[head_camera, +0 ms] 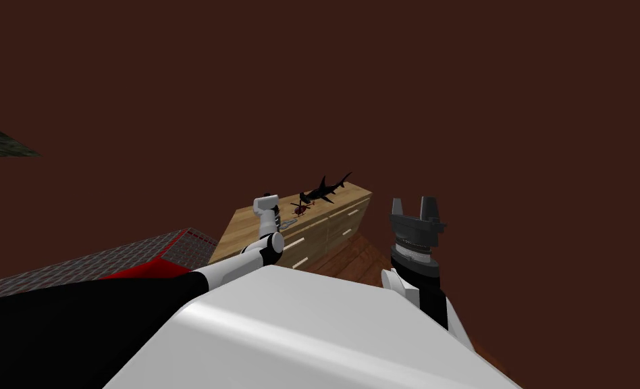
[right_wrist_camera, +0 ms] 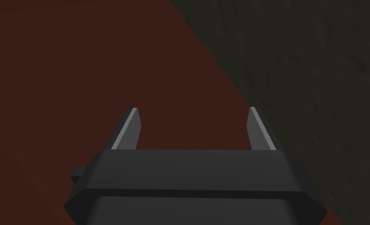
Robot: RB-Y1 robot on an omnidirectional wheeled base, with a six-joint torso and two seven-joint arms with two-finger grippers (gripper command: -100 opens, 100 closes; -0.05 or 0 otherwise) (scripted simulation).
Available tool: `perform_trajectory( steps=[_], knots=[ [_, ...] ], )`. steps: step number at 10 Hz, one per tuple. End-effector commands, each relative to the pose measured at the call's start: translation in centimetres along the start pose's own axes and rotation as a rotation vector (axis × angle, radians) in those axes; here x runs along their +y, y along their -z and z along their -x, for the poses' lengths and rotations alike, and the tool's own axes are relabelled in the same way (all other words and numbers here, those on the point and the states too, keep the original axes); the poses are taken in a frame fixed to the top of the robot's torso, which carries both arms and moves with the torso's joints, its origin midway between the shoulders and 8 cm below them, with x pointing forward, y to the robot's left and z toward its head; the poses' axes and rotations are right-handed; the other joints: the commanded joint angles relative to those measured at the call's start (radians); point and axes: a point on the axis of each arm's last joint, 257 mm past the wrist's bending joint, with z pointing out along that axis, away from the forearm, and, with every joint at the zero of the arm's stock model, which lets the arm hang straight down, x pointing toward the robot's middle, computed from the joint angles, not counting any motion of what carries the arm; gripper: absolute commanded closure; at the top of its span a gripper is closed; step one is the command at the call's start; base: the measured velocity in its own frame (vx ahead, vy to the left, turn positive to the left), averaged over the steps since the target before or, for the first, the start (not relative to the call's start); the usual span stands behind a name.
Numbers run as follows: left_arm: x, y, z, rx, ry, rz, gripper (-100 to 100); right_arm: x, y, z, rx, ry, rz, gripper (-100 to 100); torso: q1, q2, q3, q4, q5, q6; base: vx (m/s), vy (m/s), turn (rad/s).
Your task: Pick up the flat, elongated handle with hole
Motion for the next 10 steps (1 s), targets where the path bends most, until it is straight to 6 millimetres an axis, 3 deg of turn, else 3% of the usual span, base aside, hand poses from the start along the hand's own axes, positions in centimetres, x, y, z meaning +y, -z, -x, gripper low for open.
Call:
perform_trajectory(
  steps=[1,5,6,7,9,10],
  knots=[
    [0.0,0.0,0.0,0.000,0.000,0.000,100,0.0,0.0,0.0,0.000,0.000,0.000,0,0.000,0.000,0.000,0.000,0.000,0.000,0.000,0.000,0.000],
    [0.0,0.0,0.0,0.000,0.000,0.001,100,0.0,0.0,0.0,0.000,0.000,0.000,0,0.001,0.000,0.000,0.000,0.000,0.000,0.000,0.000,0.000],
    [0.0,0.0,0.0,0.001,0.000,0.001,0,0.0,0.0,0.0,0.000,0.000,0.000,0,0.001,0.000,0.000,0.000,0.000,0.000,0.000,0.000,0.000],
    [-0.1,1.0,0.2,0.000,0.005,0.001,100,0.0,0.0,0.0,0.000,0.000,0.000,0,0.001,-0.001,-0.001,0.000,0.000,0.000,-0.010,0.001,-0.042],
    [-0.2,1.1,0.3,0.000,0.007,-0.001,100,0.0,0.0,0.0,0.000,0.000,0.000,0,0.000,0.000,0.000,0.000,0.000,0.000,-0.007,0.002,-0.020],
    [-0.2,1.2,0.3,0.000,0.006,0.000,0,0.0,0.0,0.0,0.000,0.000,0.000,0,0.000,0.000,0.000,0.000,0.000,0.000,0.000,0.000,0.000]
  ],
)
